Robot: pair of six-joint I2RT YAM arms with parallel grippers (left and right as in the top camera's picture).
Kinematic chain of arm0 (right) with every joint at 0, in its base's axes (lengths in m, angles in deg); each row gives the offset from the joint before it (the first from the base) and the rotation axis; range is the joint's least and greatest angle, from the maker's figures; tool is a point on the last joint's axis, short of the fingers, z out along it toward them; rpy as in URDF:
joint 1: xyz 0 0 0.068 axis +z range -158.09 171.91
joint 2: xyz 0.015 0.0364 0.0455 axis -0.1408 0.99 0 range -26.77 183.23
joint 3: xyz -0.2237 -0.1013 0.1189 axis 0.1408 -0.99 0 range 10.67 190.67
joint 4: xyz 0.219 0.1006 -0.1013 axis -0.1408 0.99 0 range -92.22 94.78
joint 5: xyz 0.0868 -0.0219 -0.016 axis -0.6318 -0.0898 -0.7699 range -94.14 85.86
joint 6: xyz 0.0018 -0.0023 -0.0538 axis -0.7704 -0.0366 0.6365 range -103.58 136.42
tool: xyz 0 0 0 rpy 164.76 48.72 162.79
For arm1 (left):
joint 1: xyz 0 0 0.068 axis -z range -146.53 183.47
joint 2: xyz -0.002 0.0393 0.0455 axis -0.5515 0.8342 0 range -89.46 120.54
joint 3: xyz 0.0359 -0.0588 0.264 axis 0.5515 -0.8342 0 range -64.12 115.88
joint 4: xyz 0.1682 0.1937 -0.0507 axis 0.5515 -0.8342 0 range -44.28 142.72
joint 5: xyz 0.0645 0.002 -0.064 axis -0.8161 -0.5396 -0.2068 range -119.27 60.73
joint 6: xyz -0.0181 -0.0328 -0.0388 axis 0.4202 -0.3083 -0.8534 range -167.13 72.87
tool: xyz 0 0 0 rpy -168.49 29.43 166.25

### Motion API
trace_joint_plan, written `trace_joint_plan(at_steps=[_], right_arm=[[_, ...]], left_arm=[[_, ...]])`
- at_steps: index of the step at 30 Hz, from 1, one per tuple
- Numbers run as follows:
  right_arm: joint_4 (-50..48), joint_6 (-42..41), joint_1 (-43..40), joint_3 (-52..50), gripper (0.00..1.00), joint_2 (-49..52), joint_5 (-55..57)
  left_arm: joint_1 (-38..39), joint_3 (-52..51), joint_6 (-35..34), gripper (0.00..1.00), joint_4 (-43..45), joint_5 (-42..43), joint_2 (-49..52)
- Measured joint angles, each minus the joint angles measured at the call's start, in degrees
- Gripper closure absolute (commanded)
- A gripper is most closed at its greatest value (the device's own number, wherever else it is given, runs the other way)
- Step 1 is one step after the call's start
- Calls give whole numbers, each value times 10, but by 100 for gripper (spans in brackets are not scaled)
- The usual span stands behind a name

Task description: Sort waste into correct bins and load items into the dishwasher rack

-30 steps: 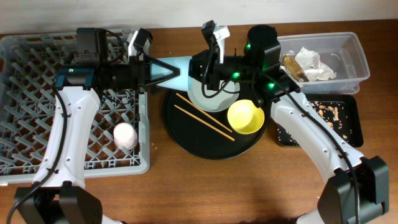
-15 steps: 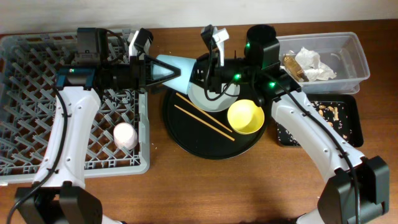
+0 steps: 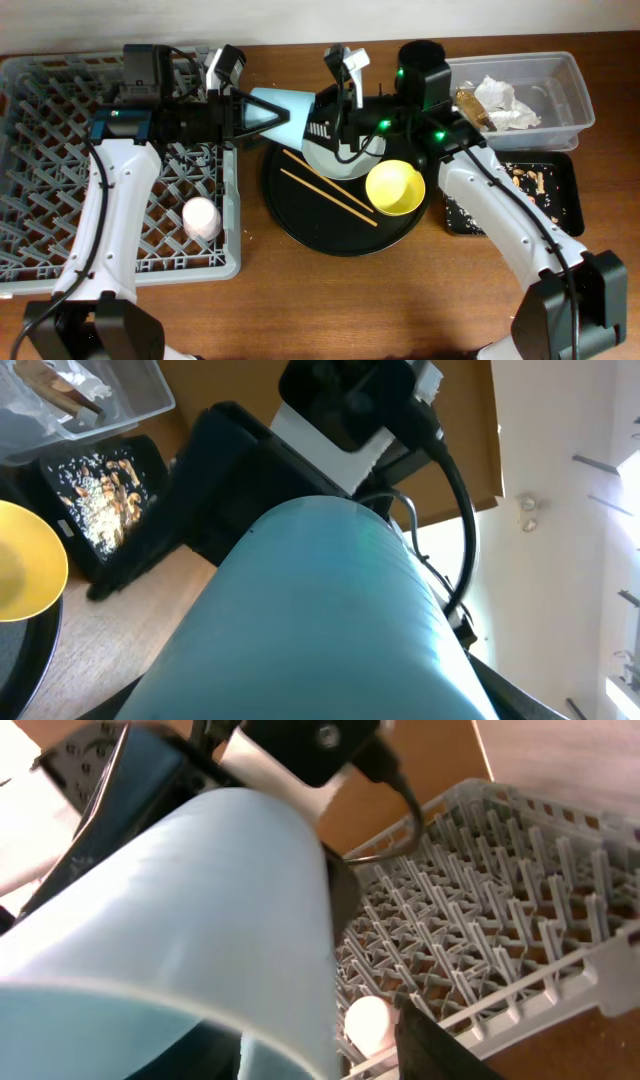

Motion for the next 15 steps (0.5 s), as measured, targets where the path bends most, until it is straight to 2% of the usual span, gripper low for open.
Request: trace_joint_plan(at_steps=[7, 10, 15], right_arm=[[0, -13, -30, 0, 32, 0, -25], [0, -14, -30, 0, 23, 0, -31], [5, -19, -61, 0, 18, 0, -62]], left_arm=[[-21, 0, 2, 37, 11, 0, 0], [-26, 0, 8, 37, 15, -3, 0], [-38, 0, 13, 37, 17, -64, 0]])
